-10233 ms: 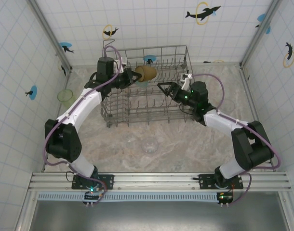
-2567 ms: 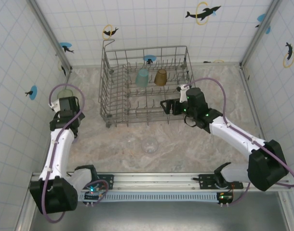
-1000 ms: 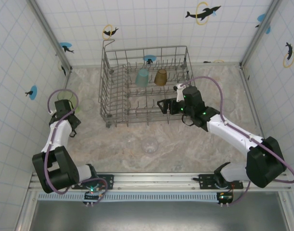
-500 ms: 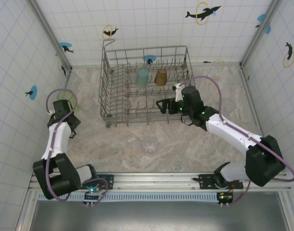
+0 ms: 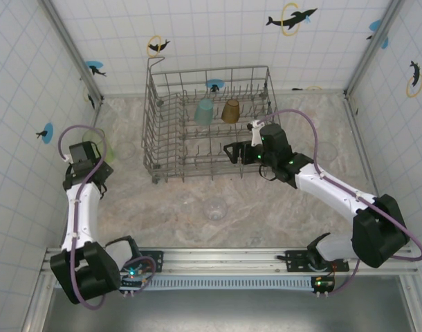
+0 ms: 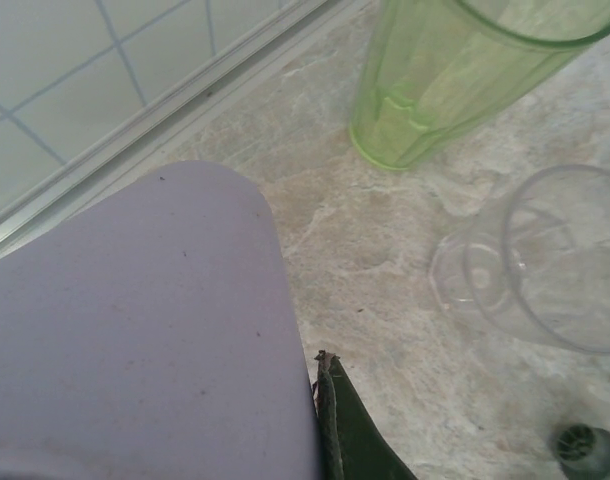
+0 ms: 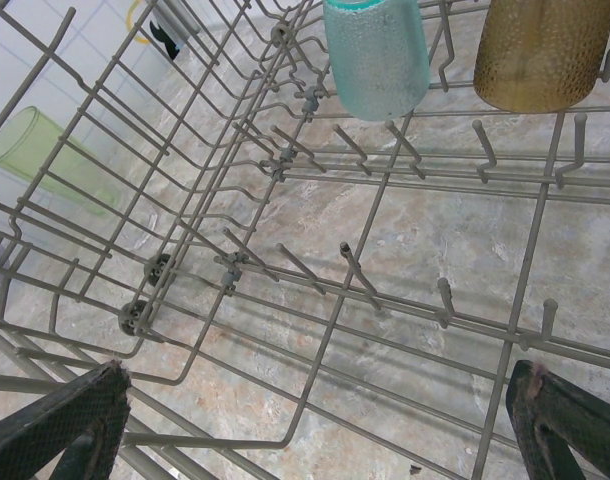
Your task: Load the cups into the dish rack
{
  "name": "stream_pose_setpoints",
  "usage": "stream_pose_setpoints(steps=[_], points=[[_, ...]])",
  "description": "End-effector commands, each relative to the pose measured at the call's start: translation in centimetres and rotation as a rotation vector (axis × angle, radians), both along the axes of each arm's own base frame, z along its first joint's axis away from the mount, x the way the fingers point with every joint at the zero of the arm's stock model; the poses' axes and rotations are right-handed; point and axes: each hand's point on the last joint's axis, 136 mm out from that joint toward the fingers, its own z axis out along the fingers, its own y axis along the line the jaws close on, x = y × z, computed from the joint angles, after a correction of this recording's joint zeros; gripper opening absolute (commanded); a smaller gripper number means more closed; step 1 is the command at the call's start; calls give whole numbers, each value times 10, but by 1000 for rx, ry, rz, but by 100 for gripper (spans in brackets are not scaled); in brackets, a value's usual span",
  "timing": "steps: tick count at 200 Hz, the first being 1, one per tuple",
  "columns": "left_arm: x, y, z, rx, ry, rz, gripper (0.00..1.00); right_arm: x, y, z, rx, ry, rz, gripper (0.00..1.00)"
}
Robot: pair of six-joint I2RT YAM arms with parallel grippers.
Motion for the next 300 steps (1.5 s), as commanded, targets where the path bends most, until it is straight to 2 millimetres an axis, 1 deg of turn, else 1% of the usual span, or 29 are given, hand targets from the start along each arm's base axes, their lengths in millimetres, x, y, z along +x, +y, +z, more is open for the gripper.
stream_pose_setpoints(steps=[1,40,68,107,133,141,150,152,155,186,194,214,222,235,259,286,300], points=[[9,-5,25,-17,-109,-24,0,-3,5,3,8,5,11,100],[14,-8,37,-13,-149,-49,0,-3,7,0,8,10,9,100],[19,-13,49,-27,-186,-74,0,-4,9,-1,15,20,15,100],[24,-17,73,-30,-243,-104,0,-2,9,0,13,15,0,100],[29,-24,99,-43,-320,-133,0,0,11,1,13,11,-1,100],[28,-26,102,-56,-331,-129,0,1,10,1,11,11,-5,100],[28,-30,104,-81,-345,-141,0,2,10,1,7,10,-12,100],[30,-31,117,-74,-375,-146,0,3,10,1,6,10,-14,100],[31,-32,123,-77,-391,-153,0,3,10,1,6,9,-15,100],[36,-44,151,-114,-474,-203,0,5,12,3,7,6,-15,100],[38,-48,153,-138,-498,-217,0,6,13,3,9,3,-16,100],[45,-73,161,-243,-583,-322,0,8,14,1,16,9,-18,100],[46,-78,166,-268,-611,-344,0,9,17,0,22,15,-15,100],[48,-80,172,-269,-632,-355,0,9,19,-1,34,26,-8,100],[49,-79,190,-246,-666,-369,0,8,23,1,54,24,0,100],[51,-90,206,-292,-743,-419,0,7,24,3,65,29,13,100],[52,-97,209,-337,-772,-448,0,6,25,2,68,31,20,100]])
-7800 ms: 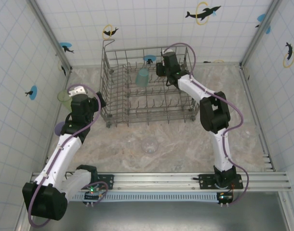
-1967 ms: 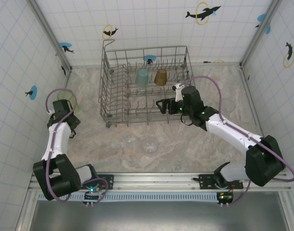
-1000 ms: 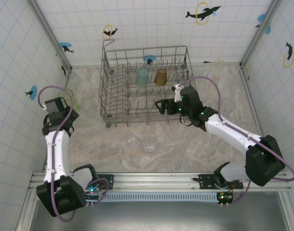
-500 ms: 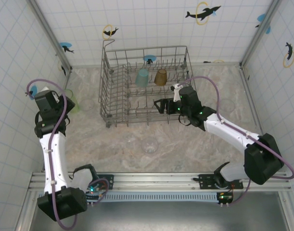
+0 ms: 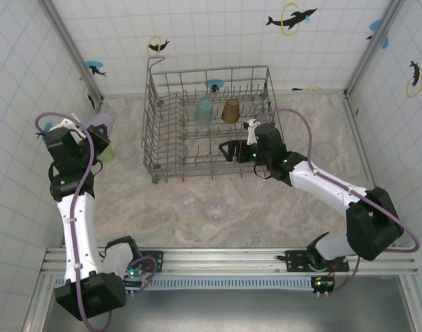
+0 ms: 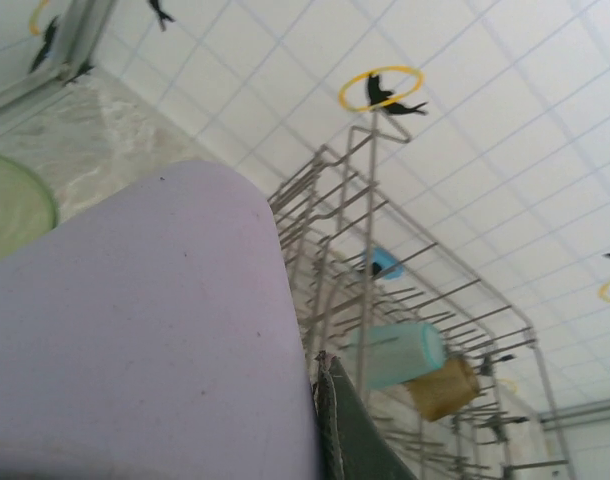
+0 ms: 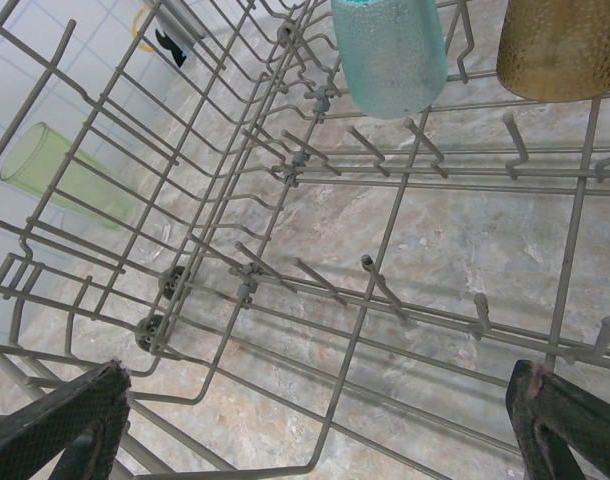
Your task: Load the cups into the dish rack
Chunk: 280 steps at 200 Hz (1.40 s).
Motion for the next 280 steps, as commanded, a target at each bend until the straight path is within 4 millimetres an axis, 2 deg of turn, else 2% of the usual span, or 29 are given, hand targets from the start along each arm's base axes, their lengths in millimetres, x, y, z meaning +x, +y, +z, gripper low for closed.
stream_pose_setpoints(steps=[1,17,19,22,28,68,112,165,187,218,246,280], points=[[2,-16,35,-52,-138,-89,0,0,9,8,23,-9,29,100],[4,-26,44,-102,-176,-148,0,0,6,9,30,-11,19,100],[4,-27,37,-116,-162,-155,0,0,5,8,31,-7,17,100],[5,-29,35,-130,-160,-165,0,-1,4,7,33,-3,15,100],[7,-32,35,-153,-163,-185,0,2,4,15,64,-27,14,100],[8,-48,47,-278,-215,-291,0,1,1,27,206,-7,54,100],[5,-70,44,-318,-225,-380,0,0,-4,34,314,20,64,100],[2,-120,46,-312,-229,-551,0,3,0,53,418,10,81,100],[4,-139,38,-293,-218,-599,0,-1,3,61,464,-14,108,100],[4,-177,27,-284,-196,-718,0,-2,4,65,527,-8,106,100],[3,-210,15,-278,-174,-806,0,0,7,75,599,-10,105,100],[1,-238,4,-274,-164,-868,0,4,13,86,659,-7,110,100]])
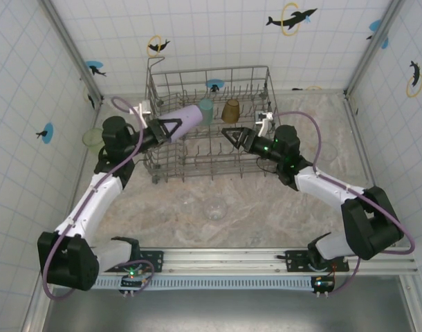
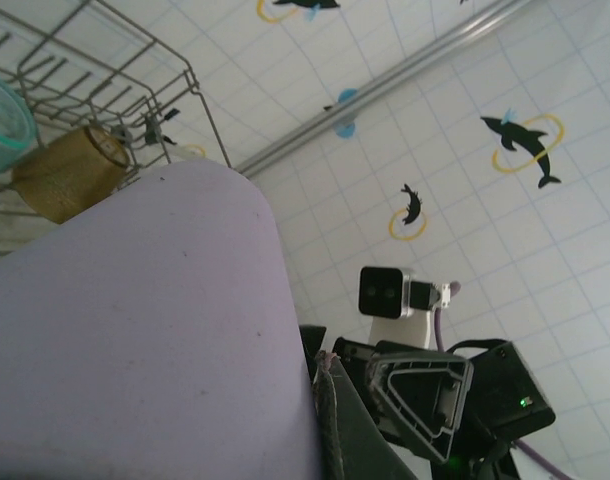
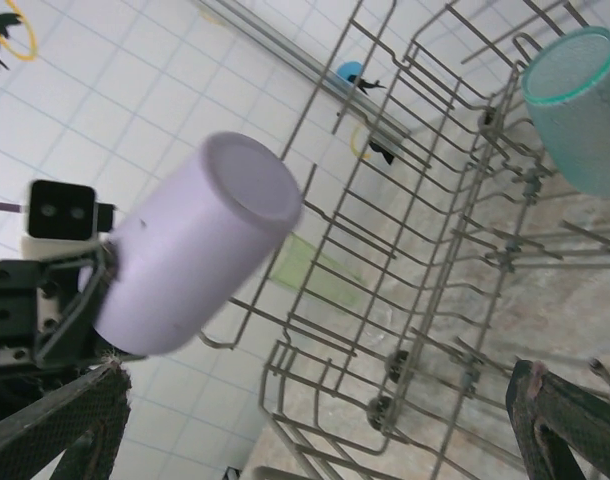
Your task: Load the cups into the dish rack
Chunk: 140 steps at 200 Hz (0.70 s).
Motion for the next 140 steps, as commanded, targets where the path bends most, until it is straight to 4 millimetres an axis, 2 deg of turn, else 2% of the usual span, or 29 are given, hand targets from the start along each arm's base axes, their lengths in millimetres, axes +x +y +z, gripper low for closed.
stream_pose_setpoints(steps=[1,33,87,140], points=[[-1,-15,11,6,-113,-32,0,1,7,17,86,-20,15,100],[-6,-38,6,12,-124,-92,0,1,16,22,144,-18,10,100],[-9,-47,2,4,-138,-96,0,7,28,31,224,-11,1,100],[-12,-56,-2,-4,-132,-123,0,22,38,41,310,17,13,100]])
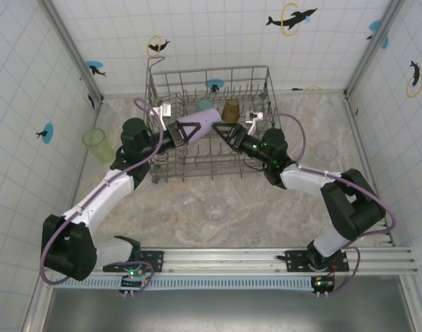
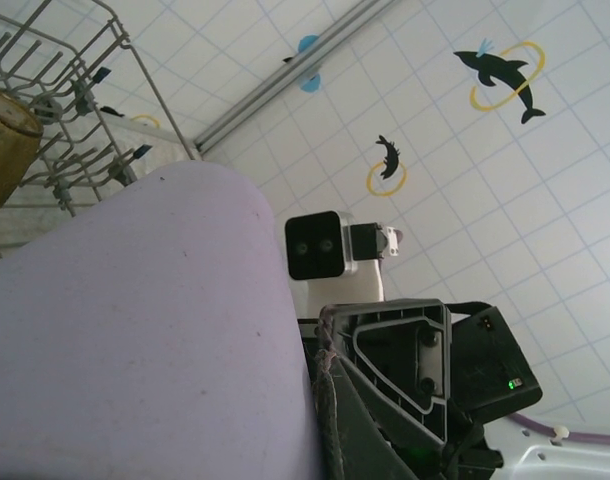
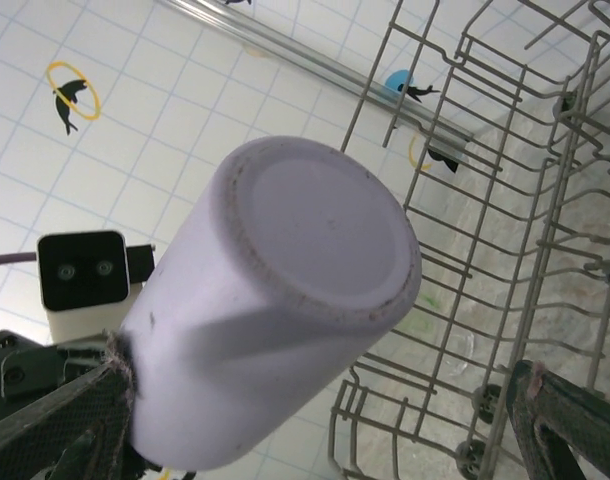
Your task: Load the cups into the dish rack
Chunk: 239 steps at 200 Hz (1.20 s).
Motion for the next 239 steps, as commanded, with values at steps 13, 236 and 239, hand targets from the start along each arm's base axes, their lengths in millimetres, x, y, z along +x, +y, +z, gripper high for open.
stream_pose_setpoints(steps=[13,236,239], points=[[-3,-7,6,-17,-54,-23,0,12,5,41,140,-56,-1,100],[4,-20,2,83,-52,-38,50,39,-26,54,139,-98,-126,38],[4,-20,2,87,-54,-33,52,40,-27,54,135,-100,-130,37]])
